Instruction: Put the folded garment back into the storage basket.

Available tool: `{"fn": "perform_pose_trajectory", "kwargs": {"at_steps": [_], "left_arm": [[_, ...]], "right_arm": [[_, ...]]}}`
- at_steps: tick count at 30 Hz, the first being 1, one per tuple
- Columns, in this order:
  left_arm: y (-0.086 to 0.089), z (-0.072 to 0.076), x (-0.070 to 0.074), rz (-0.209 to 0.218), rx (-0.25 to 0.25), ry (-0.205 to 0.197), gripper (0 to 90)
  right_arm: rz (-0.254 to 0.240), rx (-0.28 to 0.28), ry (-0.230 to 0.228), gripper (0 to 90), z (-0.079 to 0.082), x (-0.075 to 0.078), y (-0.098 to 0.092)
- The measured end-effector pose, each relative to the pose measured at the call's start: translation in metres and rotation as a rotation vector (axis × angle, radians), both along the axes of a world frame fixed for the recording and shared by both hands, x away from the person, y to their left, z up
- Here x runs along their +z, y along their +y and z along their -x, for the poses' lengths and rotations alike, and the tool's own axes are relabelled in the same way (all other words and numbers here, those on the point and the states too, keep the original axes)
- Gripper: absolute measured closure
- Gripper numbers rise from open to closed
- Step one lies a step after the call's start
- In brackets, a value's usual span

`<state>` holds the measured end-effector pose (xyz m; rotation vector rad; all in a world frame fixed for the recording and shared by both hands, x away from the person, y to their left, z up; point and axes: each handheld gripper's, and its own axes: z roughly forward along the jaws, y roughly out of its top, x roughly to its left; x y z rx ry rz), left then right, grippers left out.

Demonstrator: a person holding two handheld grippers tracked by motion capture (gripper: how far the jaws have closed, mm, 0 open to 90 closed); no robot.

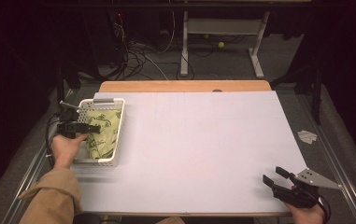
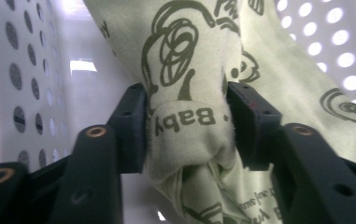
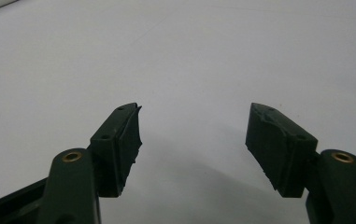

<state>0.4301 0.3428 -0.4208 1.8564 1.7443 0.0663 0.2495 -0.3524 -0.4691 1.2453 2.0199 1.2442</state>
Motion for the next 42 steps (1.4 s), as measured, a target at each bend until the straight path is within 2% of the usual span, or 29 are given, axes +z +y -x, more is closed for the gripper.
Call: {"fn": "perform_pose_trajectory", "kwargs": {"at_steps": [1,9,11,13,19,24,26,28,29,31,32,35,37,39,42], "left_arm": [[0.000,0.000,0.000,0.000,0.000,0.000,43.1],[0.006,0.010,0.012,-0.002,0.022,-0.056,42.3],[0.007,0.011,0.013,-0.001,0.018,-0.059,42.5],[0.007,0.011,0.012,-0.008,0.011,-0.048,45.6],[0.004,0.008,0.006,-0.054,-0.011,-0.011,65.3],[0.008,0.007,0.007,-0.044,0.060,-0.057,69.8],[0.009,0.006,0.005,-0.046,0.074,-0.054,69.8],[0.010,0.005,0.003,-0.045,0.083,-0.052,69.4],[0.010,0.004,0.002,-0.039,0.077,-0.039,69.4],[0.010,0.005,0.003,-0.039,0.067,-0.041,66.0],[0.009,0.006,0.004,-0.027,0.059,-0.048,56.8],[0.007,0.009,0.007,-0.034,0.040,-0.057,47.3],[0.004,0.010,0.010,-0.032,0.028,-0.047,45.0],[0.003,0.011,0.012,-0.039,0.026,-0.058,43.2],[0.002,0.016,0.018,-0.011,0.027,-0.083,41.4]], "right_arm": [[0.001,0.001,0.000,36.0,0.000,0.000,0.000],[0.004,0.002,-0.001,36.1,0.000,0.000,0.001],[0.006,0.004,-0.002,36.1,0.000,0.000,0.001],[0.006,0.005,-0.001,36.1,0.000,0.000,0.001],[0.006,0.004,0.002,36.1,0.000,0.000,0.002],[0.005,0.005,0.001,36.0,0.000,0.000,0.001],[0.006,0.007,0.000,36.1,0.000,0.000,0.001],[0.005,0.006,0.001,36.0,0.000,0.000,0.001],[0.005,0.007,0.000,36.1,0.000,0.000,0.001],[0.005,0.006,-0.001,36.1,0.000,0.000,0.001],[0.006,0.004,0.000,36.1,0.000,0.000,0.001],[0.007,0.005,-0.001,36.1,0.000,0.000,0.002],[0.007,0.006,-0.001,36.1,0.000,0.000,0.001],[0.007,0.007,-0.002,36.1,0.000,0.000,0.001],[0.005,0.008,-0.005,36.1,0.000,0.001,0.001]]}}
